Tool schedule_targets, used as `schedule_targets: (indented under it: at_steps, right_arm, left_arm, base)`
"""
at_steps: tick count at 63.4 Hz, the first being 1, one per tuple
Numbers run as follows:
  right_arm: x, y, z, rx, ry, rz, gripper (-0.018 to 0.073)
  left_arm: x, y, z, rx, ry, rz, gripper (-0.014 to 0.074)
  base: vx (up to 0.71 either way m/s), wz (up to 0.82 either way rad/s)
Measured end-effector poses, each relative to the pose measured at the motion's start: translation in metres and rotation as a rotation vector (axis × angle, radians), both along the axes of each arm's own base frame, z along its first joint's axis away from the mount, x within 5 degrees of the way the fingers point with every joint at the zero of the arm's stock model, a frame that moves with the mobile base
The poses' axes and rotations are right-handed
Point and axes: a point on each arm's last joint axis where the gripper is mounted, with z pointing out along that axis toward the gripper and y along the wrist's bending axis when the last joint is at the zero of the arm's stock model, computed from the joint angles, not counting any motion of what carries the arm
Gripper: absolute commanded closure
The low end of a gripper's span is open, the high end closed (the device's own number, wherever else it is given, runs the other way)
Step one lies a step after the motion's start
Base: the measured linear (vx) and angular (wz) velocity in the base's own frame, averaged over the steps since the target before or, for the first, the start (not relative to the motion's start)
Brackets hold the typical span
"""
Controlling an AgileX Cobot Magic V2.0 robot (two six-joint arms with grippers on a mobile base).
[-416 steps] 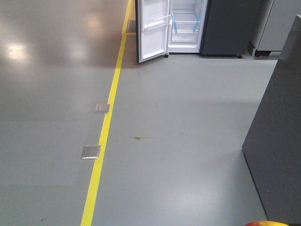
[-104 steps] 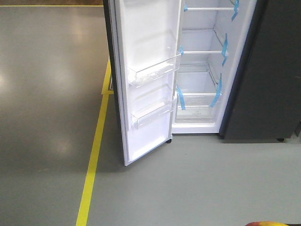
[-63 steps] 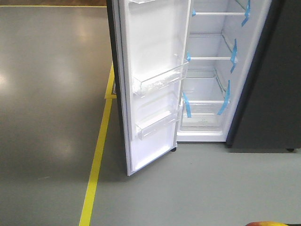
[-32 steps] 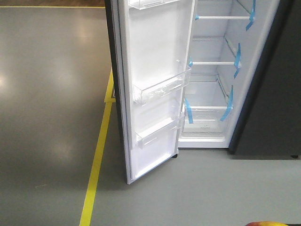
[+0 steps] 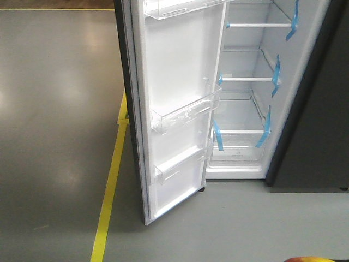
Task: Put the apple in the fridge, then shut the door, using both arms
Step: 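Drive closer to the open fridge door bins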
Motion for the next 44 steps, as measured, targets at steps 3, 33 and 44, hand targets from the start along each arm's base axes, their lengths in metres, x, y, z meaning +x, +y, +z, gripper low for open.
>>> schedule_targets:
  at_steps: [3,33,44]
  right_arm:
    - [0.0000,0.0000,0.0000,0.000,0.000,0.000,0.0203]
    - [0.0000,0.0000,0.0000,0.000,0.000,0.000,0.0203]
    - [0.0000,0.0000,0.0000,0.000,0.000,0.000,0.0203]
  left_arm:
    - [0.0000,0.0000,0.0000,0.000,0.000,0.000,0.0603]
    - [0.0000,0.0000,0.0000,0.000,0.000,0.000,0.0603]
    - [0.0000,0.0000,0.0000,0.000,0.000,0.000,0.0603]
  base:
    - [0.11,-0.02]
    - [0.11,-0.01]
    - [0.11,0.01]
